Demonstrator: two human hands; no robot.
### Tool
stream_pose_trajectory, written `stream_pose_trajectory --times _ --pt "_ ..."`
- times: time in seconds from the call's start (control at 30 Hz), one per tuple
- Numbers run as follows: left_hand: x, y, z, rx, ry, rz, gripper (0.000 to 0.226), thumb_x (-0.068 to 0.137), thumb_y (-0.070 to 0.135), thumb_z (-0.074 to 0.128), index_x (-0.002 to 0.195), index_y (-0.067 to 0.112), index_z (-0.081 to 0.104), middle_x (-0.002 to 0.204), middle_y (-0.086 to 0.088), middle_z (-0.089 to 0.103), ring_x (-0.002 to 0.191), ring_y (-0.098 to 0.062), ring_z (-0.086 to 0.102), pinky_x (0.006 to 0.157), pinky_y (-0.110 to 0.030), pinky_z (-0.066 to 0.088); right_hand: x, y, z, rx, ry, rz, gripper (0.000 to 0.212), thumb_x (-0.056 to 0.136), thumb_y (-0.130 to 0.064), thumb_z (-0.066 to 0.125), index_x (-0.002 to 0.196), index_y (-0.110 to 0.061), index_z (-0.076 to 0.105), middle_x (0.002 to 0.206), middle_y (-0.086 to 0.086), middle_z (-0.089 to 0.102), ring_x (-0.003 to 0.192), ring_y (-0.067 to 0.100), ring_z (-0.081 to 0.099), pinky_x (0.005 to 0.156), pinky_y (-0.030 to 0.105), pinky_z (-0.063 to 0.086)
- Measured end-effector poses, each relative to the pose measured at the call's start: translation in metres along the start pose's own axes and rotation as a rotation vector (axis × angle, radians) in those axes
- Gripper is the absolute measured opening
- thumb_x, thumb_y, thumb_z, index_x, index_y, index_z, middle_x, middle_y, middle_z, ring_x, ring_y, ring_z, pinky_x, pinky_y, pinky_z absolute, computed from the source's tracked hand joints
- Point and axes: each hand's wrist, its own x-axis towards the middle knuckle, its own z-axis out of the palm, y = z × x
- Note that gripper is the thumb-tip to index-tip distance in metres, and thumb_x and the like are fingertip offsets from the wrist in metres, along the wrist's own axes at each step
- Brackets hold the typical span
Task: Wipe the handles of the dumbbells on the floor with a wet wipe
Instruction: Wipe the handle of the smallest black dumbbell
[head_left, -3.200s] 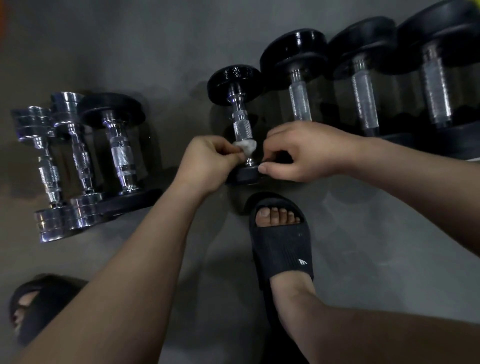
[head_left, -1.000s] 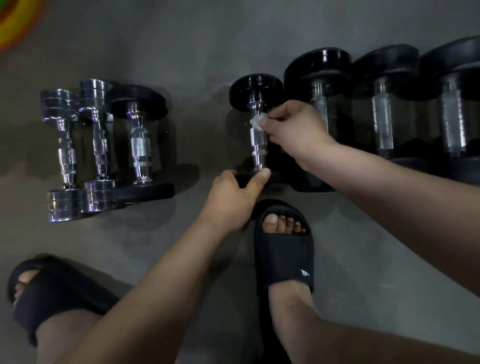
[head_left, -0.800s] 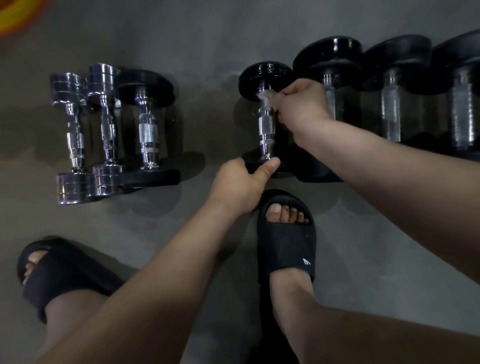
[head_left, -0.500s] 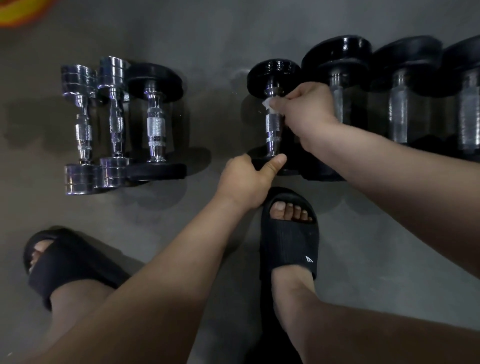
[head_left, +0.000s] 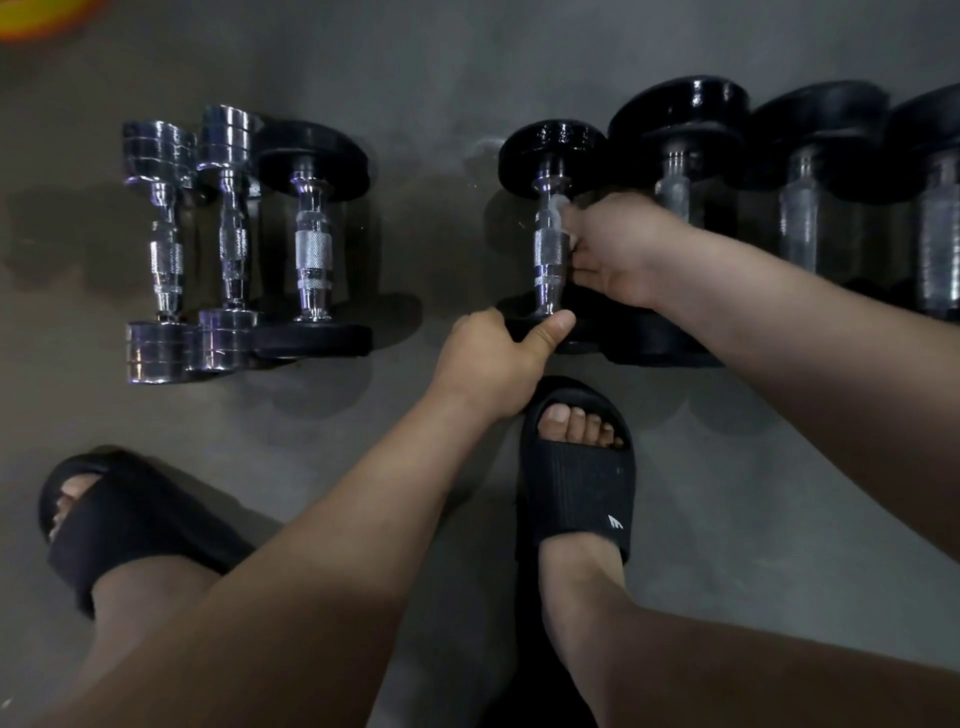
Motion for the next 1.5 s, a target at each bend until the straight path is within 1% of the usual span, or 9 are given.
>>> stream_pose_trajectory --times 0.1,0.27,0.63,0.77,0.87,1.0,1.13,1.33,1.5 --pt "0.0 -0.001 0.0 0.012 -0.001 -0.002 0.098 0.057 0.091 0.04 0.111 0.017 0.074 0.105 -0.001 0.075 0.106 -0.019 0.068 0.094 -0.038 0.055 -0.001 -0.002 -0.001 -0.121 0.083 -0.064 0.013 0.096 -0.026 0.067 0.101 -0.014 0.065 0.094 0.003 0.073 0.087 0.019 0.071 0.088 0.039 0.06" --pt "0.0 0.0 0.0 0.017 -0.002 -0.01 0.083 0.069 0.081 0.05 0.112 0.016 0.074 0.106 -0.003 0.075 0.107 -0.021 0.068 0.093 -0.037 0.055 0.002 -0.007 0.016 -0.012 0.334 -0.286 0.029 0.075 -0.023 0.087 0.066 -0.018 0.06 0.068 0.003 0.072 0.057 0.015 0.066 0.058 0.028 0.055" --pt "0.002 -0.003 -0.001 0.045 0.005 -0.002 0.062 0.085 0.069 0.061 0.111 0.015 0.074 0.104 -0.007 0.074 0.105 -0.023 0.068 0.091 -0.036 0.054 -0.001 -0.002 0.02 -0.217 0.468 -0.38 0.033 0.074 -0.035 0.086 0.064 -0.021 0.058 0.065 -0.006 0.068 0.059 0.01 0.063 0.062 0.026 0.053" --pt "0.001 0.0 -0.001 0.063 -0.01 -0.012 0.079 0.072 0.08 0.052 0.112 0.016 0.074 0.104 -0.004 0.075 0.105 -0.021 0.068 0.091 -0.037 0.055 0.003 0.002 0.016 -0.025 0.433 -0.279 0.027 0.084 -0.032 0.081 0.073 -0.017 0.062 0.067 -0.003 0.066 0.057 0.01 0.059 0.061 0.026 0.054" --pt "0.001 0.0 -0.003 0.064 -0.004 -0.005 0.07 0.079 0.075 0.058 0.113 0.017 0.075 0.104 -0.003 0.076 0.105 -0.02 0.069 0.091 -0.036 0.055 0.004 0.0 0.01 0.112 0.293 -0.15 0.021 0.091 -0.027 0.074 0.081 -0.014 0.061 0.074 0.002 0.069 0.063 0.015 0.063 0.072 0.035 0.061" --pt "-0.002 0.003 -0.003 0.049 0.001 -0.003 0.078 0.072 0.081 0.052 0.114 0.02 0.075 0.105 0.0 0.076 0.107 -0.017 0.069 0.093 -0.036 0.054 -0.008 -0.008 0.007 0.274 0.083 -0.105 0.013 0.102 -0.016 0.059 0.09 -0.014 0.056 0.072 0.0 0.072 0.066 0.012 0.073 0.063 0.028 0.059" --pt "-0.003 0.004 -0.003 0.036 -0.001 -0.001 0.071 0.074 0.077 0.054 0.112 0.02 0.076 0.103 0.001 0.076 0.105 -0.017 0.069 0.094 -0.037 0.055 -0.014 -0.001 -0.002 0.067 0.011 -0.077 0.016 0.1 -0.025 0.063 0.091 -0.016 0.054 0.102 0.008 0.072 0.102 0.026 0.072 0.089 0.039 0.06" --pt "-0.003 0.004 -0.003 0.026 0.005 -0.012 0.059 0.084 0.069 0.063 0.111 0.018 0.076 0.101 0.0 0.076 0.103 -0.017 0.069 0.091 -0.034 0.055 -0.022 0.004 -0.01 -0.457 0.057 -0.142 0.027 0.09 -0.025 0.077 0.079 -0.014 0.054 0.083 0.012 0.07 0.078 0.024 0.072 0.072 0.034 0.063" --pt "-0.004 0.003 -0.003 0.025 0.01 -0.022 0.057 0.084 0.068 0.064 0.11 0.018 0.076 0.101 0.0 0.076 0.102 -0.017 0.07 0.092 -0.037 0.055 -0.013 -0.008 -0.008 -0.407 0.174 -0.221 0.034 0.079 -0.028 0.087 0.07 -0.016 0.057 0.078 0.009 0.074 0.077 0.024 0.075 0.075 0.042 0.064"
